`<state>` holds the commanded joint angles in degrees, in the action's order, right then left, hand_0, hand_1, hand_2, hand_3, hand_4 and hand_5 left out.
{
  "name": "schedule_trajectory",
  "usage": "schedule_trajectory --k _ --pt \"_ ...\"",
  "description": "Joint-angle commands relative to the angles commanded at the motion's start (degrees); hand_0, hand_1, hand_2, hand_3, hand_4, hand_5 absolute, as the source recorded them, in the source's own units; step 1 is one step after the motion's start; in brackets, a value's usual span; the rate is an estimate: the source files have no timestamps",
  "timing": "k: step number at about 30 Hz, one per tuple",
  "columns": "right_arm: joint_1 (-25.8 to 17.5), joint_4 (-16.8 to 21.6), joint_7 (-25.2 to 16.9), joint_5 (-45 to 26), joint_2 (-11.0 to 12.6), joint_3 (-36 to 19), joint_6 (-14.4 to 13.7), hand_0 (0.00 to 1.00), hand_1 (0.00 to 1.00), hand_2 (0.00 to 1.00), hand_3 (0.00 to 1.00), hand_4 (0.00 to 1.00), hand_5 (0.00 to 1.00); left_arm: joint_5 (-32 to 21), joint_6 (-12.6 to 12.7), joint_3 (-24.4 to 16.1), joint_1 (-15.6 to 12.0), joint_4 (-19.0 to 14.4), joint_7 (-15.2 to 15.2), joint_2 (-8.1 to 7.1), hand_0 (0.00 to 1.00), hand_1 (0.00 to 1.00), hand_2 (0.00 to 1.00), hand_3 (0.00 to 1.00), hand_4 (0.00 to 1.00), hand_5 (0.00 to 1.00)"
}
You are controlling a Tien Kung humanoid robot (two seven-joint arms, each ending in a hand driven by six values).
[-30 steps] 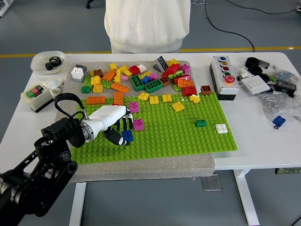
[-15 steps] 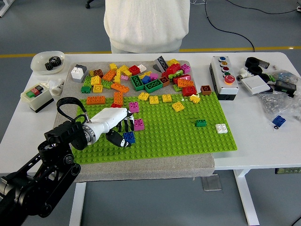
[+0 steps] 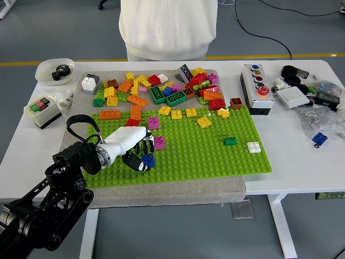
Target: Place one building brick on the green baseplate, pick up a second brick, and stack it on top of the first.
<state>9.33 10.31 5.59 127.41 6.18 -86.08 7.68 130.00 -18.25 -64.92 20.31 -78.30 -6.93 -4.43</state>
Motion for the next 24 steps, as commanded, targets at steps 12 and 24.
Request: schedule_trajectory --k 12,24 --pt "0.0 0.0 0.0 -0.1 0.0 0.2 0.0 0.740 0.644 0.714 0.599 0.825 0.406 0.0 0.2 0.1 0.2 0.7 0.1 0.17 0.410 0.350 0.372 0.426 0.892 0.002" --pt "0.1 0.0 0.0 -0.1 0.0 0.0 0.0 0.740 0.644 0.714 0.600 0.826 0.407 0.0 1.0 0.2 0.3 1.3 0.5 0.34 0.433 0.379 0.401 0.469 0.911 0.002"
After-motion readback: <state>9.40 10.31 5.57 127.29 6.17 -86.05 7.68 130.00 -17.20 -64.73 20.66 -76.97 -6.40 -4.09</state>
